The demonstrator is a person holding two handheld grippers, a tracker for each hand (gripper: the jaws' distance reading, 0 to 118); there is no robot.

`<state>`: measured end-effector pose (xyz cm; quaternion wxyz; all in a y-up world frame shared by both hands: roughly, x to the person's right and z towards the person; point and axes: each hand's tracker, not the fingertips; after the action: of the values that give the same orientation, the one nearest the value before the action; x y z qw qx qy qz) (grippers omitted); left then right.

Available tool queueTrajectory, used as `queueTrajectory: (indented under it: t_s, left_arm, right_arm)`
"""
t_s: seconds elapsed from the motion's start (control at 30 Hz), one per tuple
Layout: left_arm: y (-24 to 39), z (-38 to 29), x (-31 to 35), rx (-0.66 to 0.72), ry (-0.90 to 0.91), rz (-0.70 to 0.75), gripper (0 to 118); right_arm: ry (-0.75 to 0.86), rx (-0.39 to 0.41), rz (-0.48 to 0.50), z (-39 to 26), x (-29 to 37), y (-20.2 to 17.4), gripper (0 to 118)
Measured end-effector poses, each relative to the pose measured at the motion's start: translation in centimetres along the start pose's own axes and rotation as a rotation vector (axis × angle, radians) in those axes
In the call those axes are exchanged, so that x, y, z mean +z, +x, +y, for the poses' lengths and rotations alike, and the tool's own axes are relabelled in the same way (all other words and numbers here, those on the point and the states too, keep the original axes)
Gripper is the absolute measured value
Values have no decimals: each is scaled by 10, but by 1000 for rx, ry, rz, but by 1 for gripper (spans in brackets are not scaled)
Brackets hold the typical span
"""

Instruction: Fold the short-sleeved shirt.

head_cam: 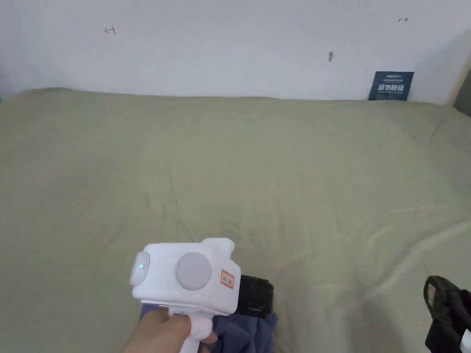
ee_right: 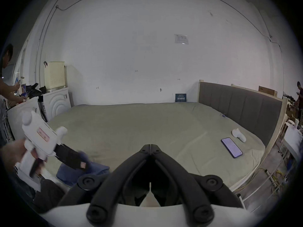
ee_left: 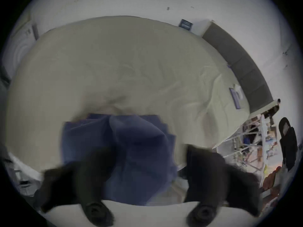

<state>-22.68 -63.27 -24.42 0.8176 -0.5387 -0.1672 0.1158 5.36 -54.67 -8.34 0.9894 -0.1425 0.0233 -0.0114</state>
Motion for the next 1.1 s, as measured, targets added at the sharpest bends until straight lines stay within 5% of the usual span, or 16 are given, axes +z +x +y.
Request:
queueTrajectory:
  t_s: [0.13,0.23,0.27,0.3,0.33,0.6,0.73,0.87,1.1]
  left_arm:
    - [-13,1,25,64,76,-86,113]
    - [-43,-6,54,117,170,-187,103]
    - [-49,-9,61,110,180,-238,81]
    - [-57,-12,61,138,171,-250,23]
    - [-65,-16,57,193,176,-257,0]
    - [-98,-66,-42,346,-41,-595,0]
    - [-93,-86,-91,283,-98,-447,0]
    - [-91,-80,-77,279,-66,-497,0]
    - [-97,-57,-4,175,26,-439,0]
  right_arm:
    - [-16,6,-6,0,1,-2,0]
    - [-29,6,-2,-3,-3,-6,0]
    - [-33,4,3,-3,-5,-9,0]
    - [-39,4,7,-4,-7,-12,0]
    - [-45,3,12,-5,-8,-14,0]
    - [-102,3,43,-14,-16,-28,0]
    - [-151,-16,54,-21,-22,-24,0]
    - [-208,-31,96,-28,-31,-26,0]
    - [-373,-92,420,-32,-72,-64,0]
